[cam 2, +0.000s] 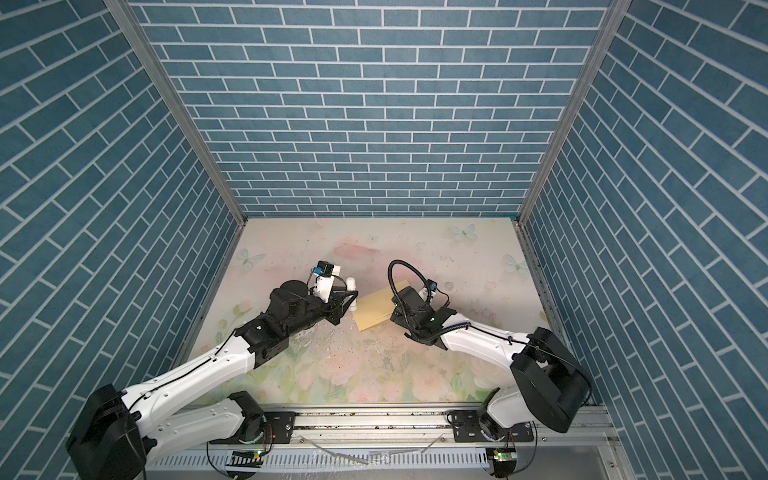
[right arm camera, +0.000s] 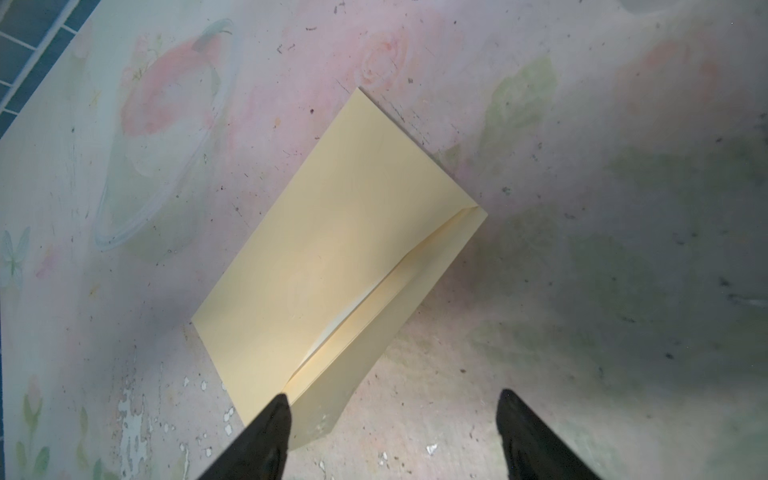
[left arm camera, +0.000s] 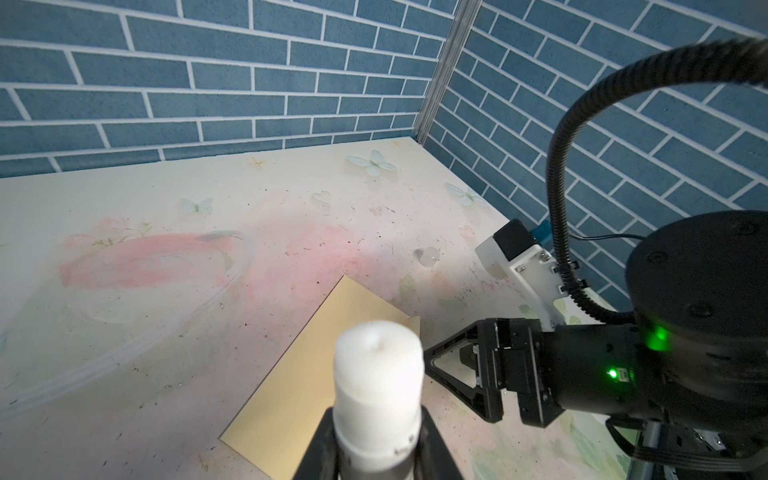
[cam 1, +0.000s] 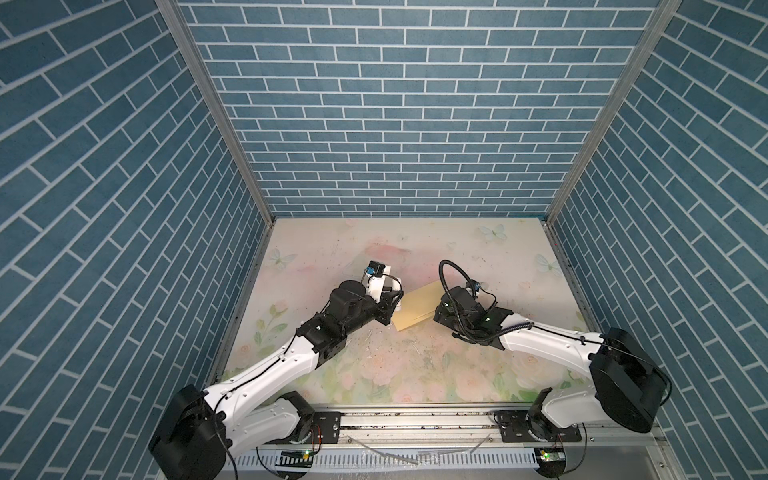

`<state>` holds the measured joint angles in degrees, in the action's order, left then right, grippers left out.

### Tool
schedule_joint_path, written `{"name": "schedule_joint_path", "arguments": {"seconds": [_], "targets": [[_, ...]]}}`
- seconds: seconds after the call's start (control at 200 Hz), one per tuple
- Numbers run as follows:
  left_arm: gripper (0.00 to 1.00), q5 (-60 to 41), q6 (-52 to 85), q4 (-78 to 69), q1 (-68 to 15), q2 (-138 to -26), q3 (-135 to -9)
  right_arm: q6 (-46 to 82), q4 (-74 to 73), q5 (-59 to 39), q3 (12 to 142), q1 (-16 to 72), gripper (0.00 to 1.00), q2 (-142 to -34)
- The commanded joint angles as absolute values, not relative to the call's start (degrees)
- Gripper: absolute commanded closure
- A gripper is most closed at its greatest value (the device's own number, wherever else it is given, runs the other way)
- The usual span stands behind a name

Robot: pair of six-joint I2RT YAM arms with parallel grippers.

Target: Place the letter into the envelope and seal it

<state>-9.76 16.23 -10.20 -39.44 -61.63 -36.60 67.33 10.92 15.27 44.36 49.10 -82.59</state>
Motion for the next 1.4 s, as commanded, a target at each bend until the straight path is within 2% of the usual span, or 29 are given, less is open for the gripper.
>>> {"name": "schedule_joint_path", "arguments": {"seconds": [0.0,0.205,0.425,0.625,0.695,0.815,1.07,1.395], "targets": [[1.0,-10.3,15.2,-11.2,-39.6,-61.5,-35.6,72.8,9.9,14.5,47.3,49.0,0.28,-84.9],[1.0,-10.2,15.0,-11.1,-39.6,-61.3,-35.4,74.0,8.1,12.8,48.1,49.0,0.42,-89.0],[1.0,-10.2,14.7,-10.8,-39.6,-61.4,-35.4,72.9,7.0,12.5,48.8,48.5,0.66,-91.8],[1.0,-10.0,14.5,-11.0,-39.6,-61.5,-35.1,68.4,5.4,11.7,47.5,46.8,0.95,-91.6],[1.0,-9.9,14.2,-10.6,-39.6,-61.4,-35.2,65.0,5.4,10.9,47.3,45.9,1.0,-91.0],[1.0,-9.5,14.1,-10.4,-39.6,-61.2,-35.2,57.1,5.9,8.6,47.2,44.0,1.0,-89.5],[1.0,-9.3,14.2,-10.7,-39.6,-61.7,-35.4,37.7,12.5,-2.7,51.1,38.8,1.0,-88.1],[1.0,-8.6,14.2,-9.5,-39.6,-61.0,-36.1,21.7,28.3,-9.9,63.5,35.6,1.0,-94.8]]}}
